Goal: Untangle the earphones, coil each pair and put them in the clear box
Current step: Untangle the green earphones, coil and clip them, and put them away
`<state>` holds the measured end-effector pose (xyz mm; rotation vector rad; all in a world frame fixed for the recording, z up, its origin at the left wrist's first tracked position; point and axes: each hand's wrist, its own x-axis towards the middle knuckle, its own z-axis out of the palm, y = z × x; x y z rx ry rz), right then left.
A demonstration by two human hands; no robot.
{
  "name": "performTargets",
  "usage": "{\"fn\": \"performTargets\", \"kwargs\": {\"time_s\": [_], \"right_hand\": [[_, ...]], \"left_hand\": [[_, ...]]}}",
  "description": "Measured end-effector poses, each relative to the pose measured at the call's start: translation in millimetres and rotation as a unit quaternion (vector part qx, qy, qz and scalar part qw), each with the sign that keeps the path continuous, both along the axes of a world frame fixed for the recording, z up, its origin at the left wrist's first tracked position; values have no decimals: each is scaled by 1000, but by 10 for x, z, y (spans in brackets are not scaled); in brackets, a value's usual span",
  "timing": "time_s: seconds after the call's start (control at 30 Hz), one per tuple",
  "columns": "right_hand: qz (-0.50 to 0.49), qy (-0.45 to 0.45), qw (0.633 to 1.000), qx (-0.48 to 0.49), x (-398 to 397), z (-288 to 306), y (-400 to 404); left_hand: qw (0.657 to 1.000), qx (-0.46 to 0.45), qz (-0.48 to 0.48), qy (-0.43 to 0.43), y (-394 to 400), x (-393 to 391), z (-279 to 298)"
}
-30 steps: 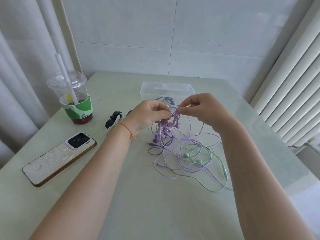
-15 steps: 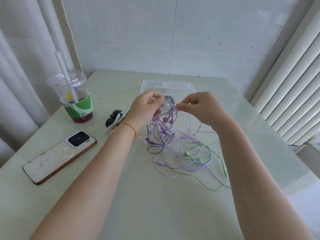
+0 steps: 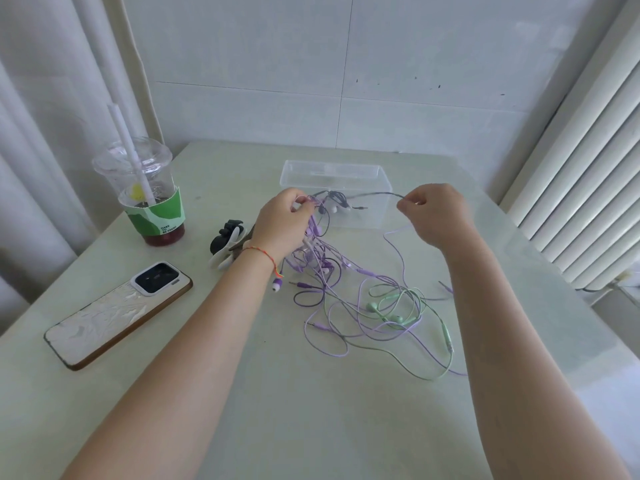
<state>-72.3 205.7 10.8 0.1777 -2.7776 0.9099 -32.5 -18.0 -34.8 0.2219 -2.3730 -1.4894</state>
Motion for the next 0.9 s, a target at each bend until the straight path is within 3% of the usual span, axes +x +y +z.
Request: {"fn": "performTargets", "kwargs": {"time_s": [0.13, 0.27, 0.4, 0.53, 0.6, 0.7, 0.8, 0.9], "right_hand": [[-64, 17, 998, 18, -56, -60, 87], [-112, -23, 993, 34, -47, -58, 145], [-36, -28, 999, -16, -29, -8, 63], [46, -56, 997, -41, 80, 0, -68], [149, -129, 980, 19, 189, 36, -126], [255, -250, 916, 181, 368, 55, -194], [238, -256, 873, 340, 514, -5, -190], [217, -247, 861, 387, 598, -142, -173]], "left_hand": [[999, 18, 39, -10, -22, -25, -39], [999, -8, 26, -33, -10, -26, -50], [998, 22, -45, -28, 34, -38, -37], [999, -6, -50, 9, 73, -1, -4], [997, -46, -59, -12, 92, 30, 28], [984, -169, -57, -9, 157, 98, 102], [979, -167, -75, 86, 329, 302, 200], [973, -174, -145, 50, 506, 473, 184]]}}
